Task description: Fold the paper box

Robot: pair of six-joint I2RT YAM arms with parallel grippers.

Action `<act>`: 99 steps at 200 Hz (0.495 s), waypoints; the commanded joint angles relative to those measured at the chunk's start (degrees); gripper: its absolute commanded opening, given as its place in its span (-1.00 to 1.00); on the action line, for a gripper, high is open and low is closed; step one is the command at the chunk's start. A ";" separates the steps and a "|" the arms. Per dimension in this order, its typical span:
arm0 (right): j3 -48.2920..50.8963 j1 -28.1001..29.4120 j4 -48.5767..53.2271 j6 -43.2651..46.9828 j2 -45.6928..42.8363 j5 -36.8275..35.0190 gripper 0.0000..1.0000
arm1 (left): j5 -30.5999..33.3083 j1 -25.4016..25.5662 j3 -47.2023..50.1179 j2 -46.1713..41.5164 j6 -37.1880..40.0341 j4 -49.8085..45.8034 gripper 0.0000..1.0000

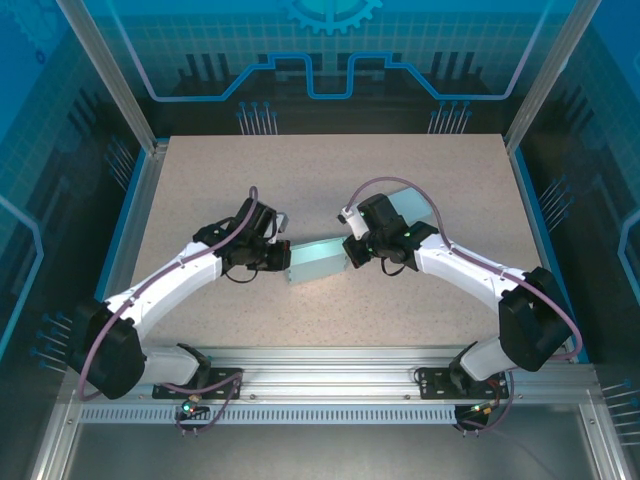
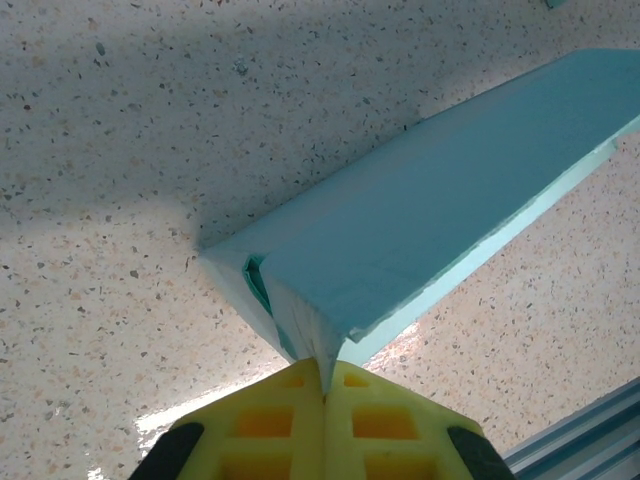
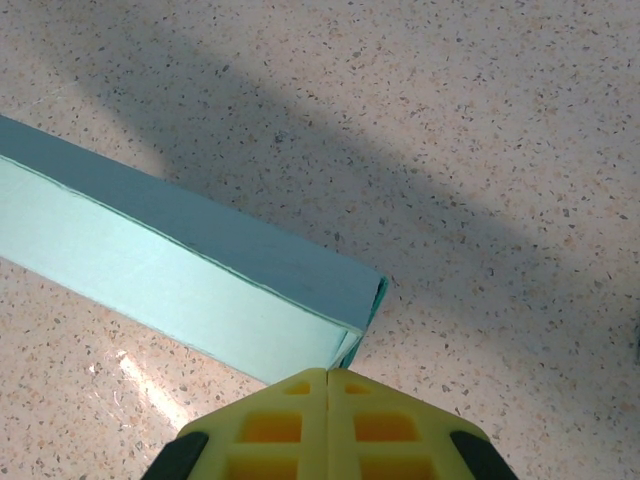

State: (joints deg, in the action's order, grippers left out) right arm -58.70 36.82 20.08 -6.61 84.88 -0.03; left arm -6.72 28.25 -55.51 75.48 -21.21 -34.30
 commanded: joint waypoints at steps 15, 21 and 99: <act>0.38 1.94 1.90 0.72 2.22 2.79 -1.00 | -7.60 -1.13 1.98 -1.62 -3.20 7.83 -1.00; 0.35 1.94 1.90 0.65 2.22 2.82 -1.00 | -8.12 -1.48 2.36 -1.88 -3.44 8.33 -1.00; 0.39 2.02 2.07 0.64 2.22 2.87 -1.00 | -10.37 -3.38 4.16 -2.89 -4.67 9.95 -1.00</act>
State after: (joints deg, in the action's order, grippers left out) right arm -58.70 36.82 20.03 -6.59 85.52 -0.01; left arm -12.38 24.73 -51.51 74.13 -25.30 -27.92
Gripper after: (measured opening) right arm 0.058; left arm 0.055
